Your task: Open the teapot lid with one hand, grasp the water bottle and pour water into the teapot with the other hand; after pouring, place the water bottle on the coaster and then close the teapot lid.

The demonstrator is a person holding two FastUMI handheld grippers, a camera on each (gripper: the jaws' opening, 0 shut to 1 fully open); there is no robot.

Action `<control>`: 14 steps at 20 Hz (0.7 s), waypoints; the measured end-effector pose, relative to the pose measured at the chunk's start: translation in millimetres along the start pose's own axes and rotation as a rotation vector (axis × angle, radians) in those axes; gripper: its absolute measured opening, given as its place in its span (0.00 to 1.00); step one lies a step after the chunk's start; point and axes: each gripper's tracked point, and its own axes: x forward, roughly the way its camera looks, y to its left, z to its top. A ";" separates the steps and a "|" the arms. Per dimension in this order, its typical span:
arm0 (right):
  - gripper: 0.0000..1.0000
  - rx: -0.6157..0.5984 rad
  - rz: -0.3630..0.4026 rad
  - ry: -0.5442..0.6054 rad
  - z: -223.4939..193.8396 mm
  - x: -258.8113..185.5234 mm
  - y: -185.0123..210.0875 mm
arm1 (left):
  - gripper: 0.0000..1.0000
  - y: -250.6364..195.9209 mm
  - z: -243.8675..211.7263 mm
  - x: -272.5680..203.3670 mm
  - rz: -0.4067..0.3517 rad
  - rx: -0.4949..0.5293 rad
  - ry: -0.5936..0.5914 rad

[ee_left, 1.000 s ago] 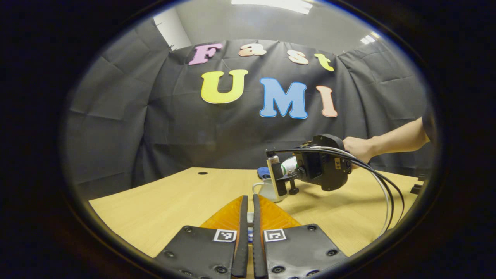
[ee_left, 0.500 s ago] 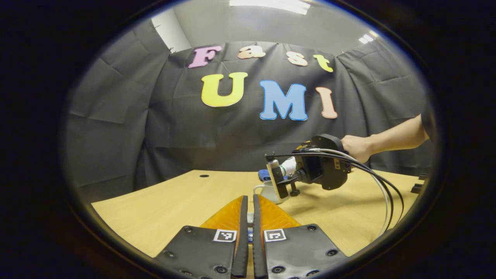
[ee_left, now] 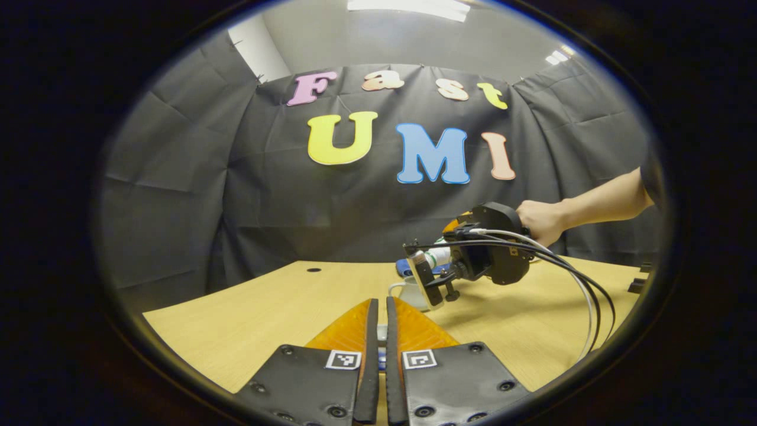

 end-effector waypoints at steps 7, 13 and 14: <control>0.74 -0.093 -0.029 -0.025 6.1 1.6 -8.7 | 0.12 -0.6 2.8 -1.3 -0.001 0.007 -0.006; 0.74 -0.149 -0.047 -0.028 6.4 4.0 -6.0 | 0.12 -2.9 1.6 -2.6 -0.011 0.009 -0.002; 0.74 -0.156 -0.054 -0.030 7.9 2.8 -7.6 | 0.12 -3.8 0.2 -3.0 -0.013 0.012 -0.002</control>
